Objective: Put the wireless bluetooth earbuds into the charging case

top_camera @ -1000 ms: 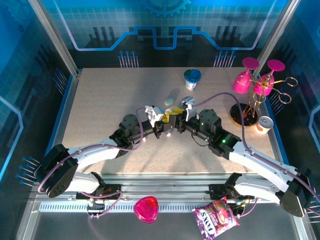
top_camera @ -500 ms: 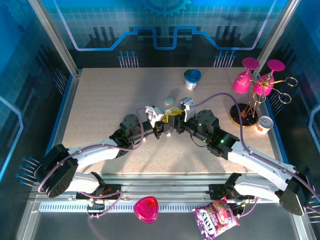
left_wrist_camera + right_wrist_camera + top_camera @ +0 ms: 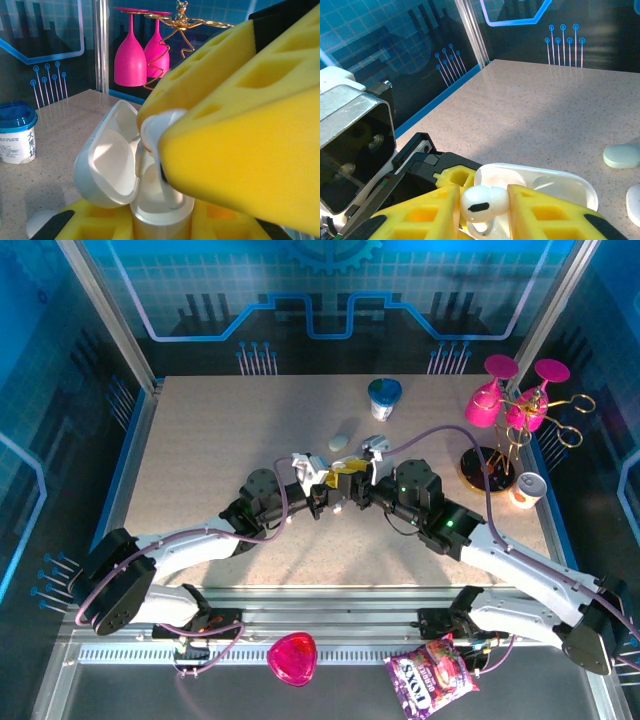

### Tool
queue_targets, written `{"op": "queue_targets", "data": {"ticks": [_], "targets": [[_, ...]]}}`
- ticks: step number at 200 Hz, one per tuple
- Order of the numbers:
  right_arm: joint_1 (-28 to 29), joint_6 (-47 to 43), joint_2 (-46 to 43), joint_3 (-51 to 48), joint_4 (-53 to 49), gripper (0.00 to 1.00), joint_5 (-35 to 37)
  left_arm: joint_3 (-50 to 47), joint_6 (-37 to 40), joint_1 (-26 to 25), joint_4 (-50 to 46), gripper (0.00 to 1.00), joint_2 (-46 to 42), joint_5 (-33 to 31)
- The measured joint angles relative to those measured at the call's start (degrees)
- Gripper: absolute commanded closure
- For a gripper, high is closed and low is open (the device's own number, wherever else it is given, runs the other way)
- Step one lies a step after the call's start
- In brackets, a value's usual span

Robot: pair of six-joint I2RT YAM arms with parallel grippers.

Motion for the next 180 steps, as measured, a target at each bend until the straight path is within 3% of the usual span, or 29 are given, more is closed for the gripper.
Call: {"op": "queue_targets", "data": {"ticks": [66,110,180], "targets": [[0.0,0.46,0.31,1.11,-1.66,0.61,-0.48,0.0,-0.02,0.0,-0.02,0.85,0.0,0.02],[-0.11,1.44,-0.37,1.66,-2.99,0.43,-0.46,0.0,0.0,0.0,0.22,0.85,0.0,0.17],[-1.6,3.15,-6.03,1.79,-5.4,0.22,-1.64,0.0,2.03,0.0,4.68,0.85,0.0,0.63]]}}
